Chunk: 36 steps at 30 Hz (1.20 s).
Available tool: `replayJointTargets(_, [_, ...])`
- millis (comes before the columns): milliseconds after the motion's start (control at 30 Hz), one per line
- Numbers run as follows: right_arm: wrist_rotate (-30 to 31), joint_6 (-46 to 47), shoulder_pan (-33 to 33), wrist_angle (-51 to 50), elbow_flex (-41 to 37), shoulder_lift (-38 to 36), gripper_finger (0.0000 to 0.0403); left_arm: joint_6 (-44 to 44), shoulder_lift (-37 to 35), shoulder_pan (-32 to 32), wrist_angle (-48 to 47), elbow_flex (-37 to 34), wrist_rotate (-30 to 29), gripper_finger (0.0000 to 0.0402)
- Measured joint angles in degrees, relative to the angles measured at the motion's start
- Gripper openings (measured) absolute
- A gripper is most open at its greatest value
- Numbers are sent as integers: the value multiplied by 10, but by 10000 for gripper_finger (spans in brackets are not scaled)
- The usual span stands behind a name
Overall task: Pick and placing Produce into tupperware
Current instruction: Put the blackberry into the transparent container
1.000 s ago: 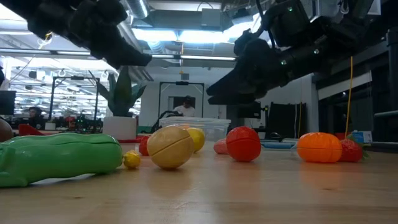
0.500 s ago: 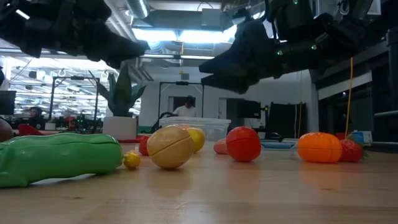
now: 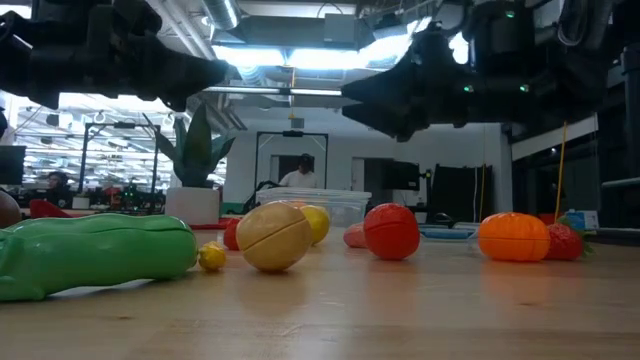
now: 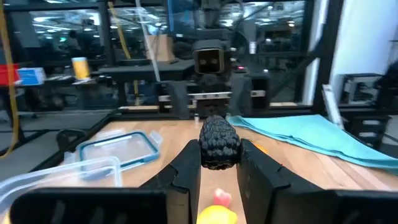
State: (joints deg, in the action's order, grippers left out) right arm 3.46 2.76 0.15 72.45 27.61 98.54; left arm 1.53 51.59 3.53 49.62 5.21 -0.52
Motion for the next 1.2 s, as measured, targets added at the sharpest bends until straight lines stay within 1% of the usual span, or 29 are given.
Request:
replayJointTargets(200, [4, 15, -6, 8, -6, 0, 295, -25, 0, 0, -1, 0, -76, 81])
replayJointTargets(233, [15, 15, -7, 7, -5, 0, 295, -25, 0, 0, -1, 0, -84, 81])
replayJointTargets(367, [106, 15, -7, 4, -5, 0, 295, -25, 0, 0, -6, 0, -112, 73])
replayJointTargets(400, [119, 15, -7, 3, -5, 0, 295, -25, 0, 0, -9, 0, -116, 73])
replayJointTargets(533, [125, 12, -7, 3, -5, 0, 295, -25, 8, 0, -18, 0, -130, 73])
replayJointTargets(700, [124, 1, -7, -1, -5, 0, 295, -28, 42, 0, -45, 20, -186, 77])
replayJointTargets(933, [124, 0, -7, -2, -5, 0, 295, -20, 125, 12, -66, 87, -196, 73])
replayJointTargets(1100, [124, 1, -7, -3, -5, 0, 295, -23, 191, 44, -138, 145, -195, 78])
replayJointTargets(1200, [124, 1, -7, -9, -5, 0, 295, -24, 219, 64, -187, 190, -176, 78])
